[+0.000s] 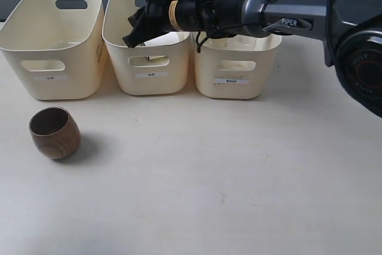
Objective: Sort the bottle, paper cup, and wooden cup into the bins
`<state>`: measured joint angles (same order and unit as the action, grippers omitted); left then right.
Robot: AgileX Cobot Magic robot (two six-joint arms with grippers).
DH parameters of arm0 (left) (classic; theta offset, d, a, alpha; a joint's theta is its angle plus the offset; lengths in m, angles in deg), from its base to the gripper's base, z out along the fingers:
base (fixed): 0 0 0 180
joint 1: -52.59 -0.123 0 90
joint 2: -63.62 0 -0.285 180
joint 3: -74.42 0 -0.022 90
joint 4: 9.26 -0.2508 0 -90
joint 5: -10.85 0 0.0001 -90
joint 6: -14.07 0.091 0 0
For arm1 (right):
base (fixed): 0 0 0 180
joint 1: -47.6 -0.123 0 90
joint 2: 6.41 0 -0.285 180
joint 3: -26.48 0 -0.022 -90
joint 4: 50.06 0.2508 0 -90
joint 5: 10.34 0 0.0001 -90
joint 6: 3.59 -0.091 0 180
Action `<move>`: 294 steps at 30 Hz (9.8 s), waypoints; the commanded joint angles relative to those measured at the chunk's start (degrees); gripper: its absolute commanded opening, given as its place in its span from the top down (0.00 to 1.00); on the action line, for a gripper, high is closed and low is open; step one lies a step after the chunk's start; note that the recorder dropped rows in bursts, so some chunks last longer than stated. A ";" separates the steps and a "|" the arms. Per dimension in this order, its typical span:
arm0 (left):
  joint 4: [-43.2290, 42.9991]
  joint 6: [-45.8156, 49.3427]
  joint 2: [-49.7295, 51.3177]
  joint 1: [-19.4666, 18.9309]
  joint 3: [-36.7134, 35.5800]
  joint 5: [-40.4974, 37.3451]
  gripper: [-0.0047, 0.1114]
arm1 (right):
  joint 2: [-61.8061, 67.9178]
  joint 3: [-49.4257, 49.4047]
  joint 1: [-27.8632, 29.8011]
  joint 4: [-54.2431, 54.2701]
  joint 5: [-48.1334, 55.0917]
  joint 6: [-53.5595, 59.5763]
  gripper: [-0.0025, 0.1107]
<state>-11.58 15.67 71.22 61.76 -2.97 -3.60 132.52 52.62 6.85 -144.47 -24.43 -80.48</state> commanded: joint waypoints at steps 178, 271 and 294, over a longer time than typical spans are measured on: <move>-0.16 0.05 0.19 0.16 0.17 0.77 0.96 | -47.46 -33.32 -6.04 -5.54 1.54 -8.44 0.98; 0.09 0.05 0.19 0.16 0.17 0.77 0.96 | -131.15 -103.36 44.58 89.40 20.10 73.82 0.98; 0.09 0.05 0.19 0.16 0.17 0.77 0.96 | -131.15 -103.36 37.35 91.52 22.52 76.32 0.98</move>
<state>-11.58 15.87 71.22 61.76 -2.97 -3.60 1.74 -50.64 44.86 -52.98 -1.95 -4.62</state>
